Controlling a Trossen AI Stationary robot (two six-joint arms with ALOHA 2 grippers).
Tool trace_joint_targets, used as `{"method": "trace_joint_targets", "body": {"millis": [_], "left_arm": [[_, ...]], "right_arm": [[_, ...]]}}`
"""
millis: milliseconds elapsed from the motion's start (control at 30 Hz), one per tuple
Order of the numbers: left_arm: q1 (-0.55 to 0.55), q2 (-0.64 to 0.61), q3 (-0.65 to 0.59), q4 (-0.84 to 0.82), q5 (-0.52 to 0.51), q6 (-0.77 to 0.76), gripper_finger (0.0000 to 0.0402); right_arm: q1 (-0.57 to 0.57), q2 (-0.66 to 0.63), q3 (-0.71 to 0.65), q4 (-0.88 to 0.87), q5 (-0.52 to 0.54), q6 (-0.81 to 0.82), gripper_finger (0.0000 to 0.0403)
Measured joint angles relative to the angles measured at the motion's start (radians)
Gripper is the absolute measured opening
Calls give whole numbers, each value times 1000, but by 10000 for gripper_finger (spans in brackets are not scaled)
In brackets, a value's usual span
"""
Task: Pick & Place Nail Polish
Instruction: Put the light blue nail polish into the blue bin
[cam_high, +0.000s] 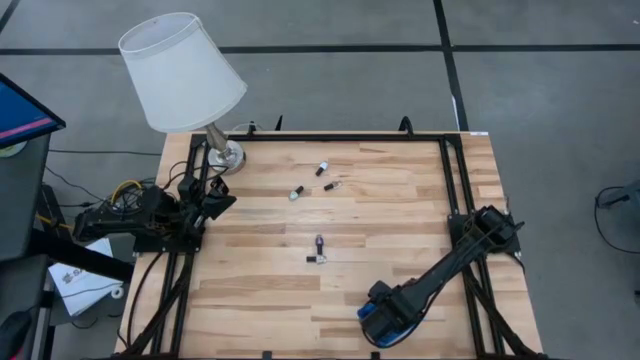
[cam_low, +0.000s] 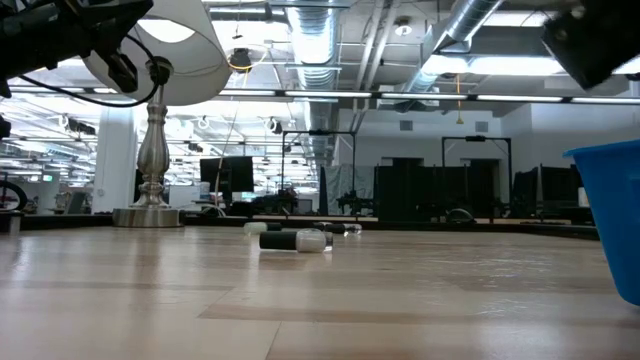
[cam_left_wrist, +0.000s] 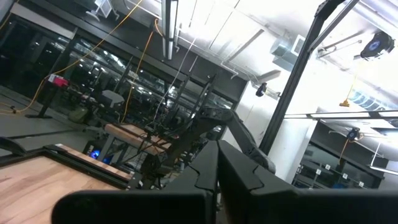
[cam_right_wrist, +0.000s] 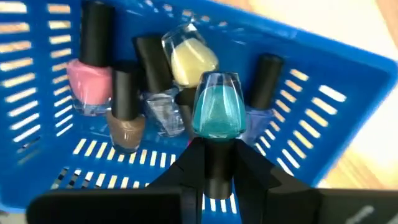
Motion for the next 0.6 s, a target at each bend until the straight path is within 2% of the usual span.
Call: {"method": "trace_joint_targets", "body": {"millis": [300,600], "left_arm": [[0,0,0,0,0,0,1],[0,0,0,0,0,0,1]], "right_arm": [[-1,-2,-74,62,-24,-2,48],[-14,-2,-80,61,-29,4,63]]}}
